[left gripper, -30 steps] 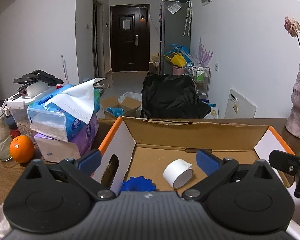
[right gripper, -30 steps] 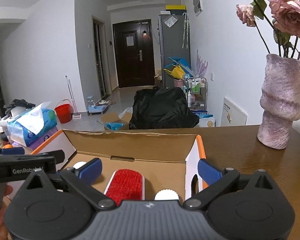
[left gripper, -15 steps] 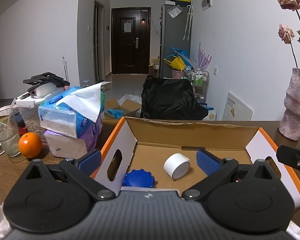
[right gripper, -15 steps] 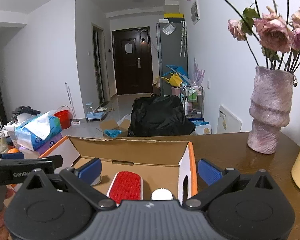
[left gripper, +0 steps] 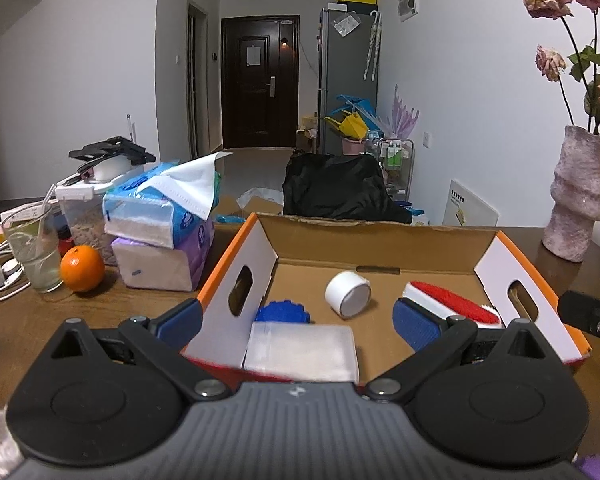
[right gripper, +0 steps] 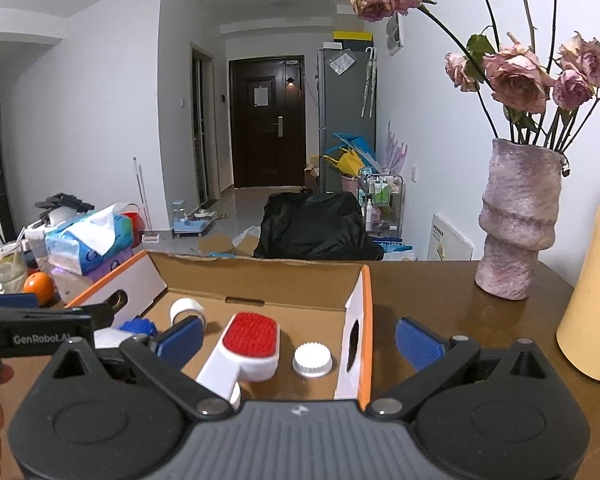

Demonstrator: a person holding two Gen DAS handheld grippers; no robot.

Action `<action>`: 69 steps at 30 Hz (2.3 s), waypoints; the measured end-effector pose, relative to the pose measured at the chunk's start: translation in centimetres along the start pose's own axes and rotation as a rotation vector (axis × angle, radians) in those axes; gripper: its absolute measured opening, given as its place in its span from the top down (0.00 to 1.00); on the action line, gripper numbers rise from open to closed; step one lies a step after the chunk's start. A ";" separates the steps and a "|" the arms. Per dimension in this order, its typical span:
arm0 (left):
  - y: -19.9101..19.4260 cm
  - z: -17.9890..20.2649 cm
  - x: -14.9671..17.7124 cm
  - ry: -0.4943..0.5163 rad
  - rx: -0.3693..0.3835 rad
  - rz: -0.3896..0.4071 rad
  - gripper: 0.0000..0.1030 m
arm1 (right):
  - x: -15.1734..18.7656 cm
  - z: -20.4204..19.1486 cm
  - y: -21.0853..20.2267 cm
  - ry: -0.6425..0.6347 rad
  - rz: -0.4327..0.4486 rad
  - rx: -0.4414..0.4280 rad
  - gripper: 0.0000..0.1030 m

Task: Organize rigid objects
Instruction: 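Move both open tools back toward the remaining items on the table, then grasp the green spray bottle with the left tool while the right tool grasps the white plug adapter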

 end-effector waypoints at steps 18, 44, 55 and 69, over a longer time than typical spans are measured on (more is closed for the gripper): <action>-6.5 2.9 5.9 0.006 0.045 -0.070 0.00 | 4.5 1.9 -6.4 -0.001 -0.018 0.020 0.00; -10.1 8.8 14.8 0.077 0.049 -0.228 0.15 | 12.3 5.6 -10.8 0.001 -0.065 0.095 0.01; -9.6 8.5 15.3 0.053 0.110 -0.256 0.69 | 12.8 5.0 -10.6 -0.008 -0.068 0.092 0.01; -10.7 5.2 13.0 0.018 0.109 -0.180 0.69 | 12.8 3.4 -11.1 0.003 -0.028 0.054 0.03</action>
Point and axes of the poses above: each gripper's, at about its wrist camera, not at the fingertips, and y roughly the way its jaws point, z to its right, x to its underside, the point moved 8 cm from there along y, roughly the way its jaws point, and after that the axes turned 3 degrees about x, right-handed, at the moved point
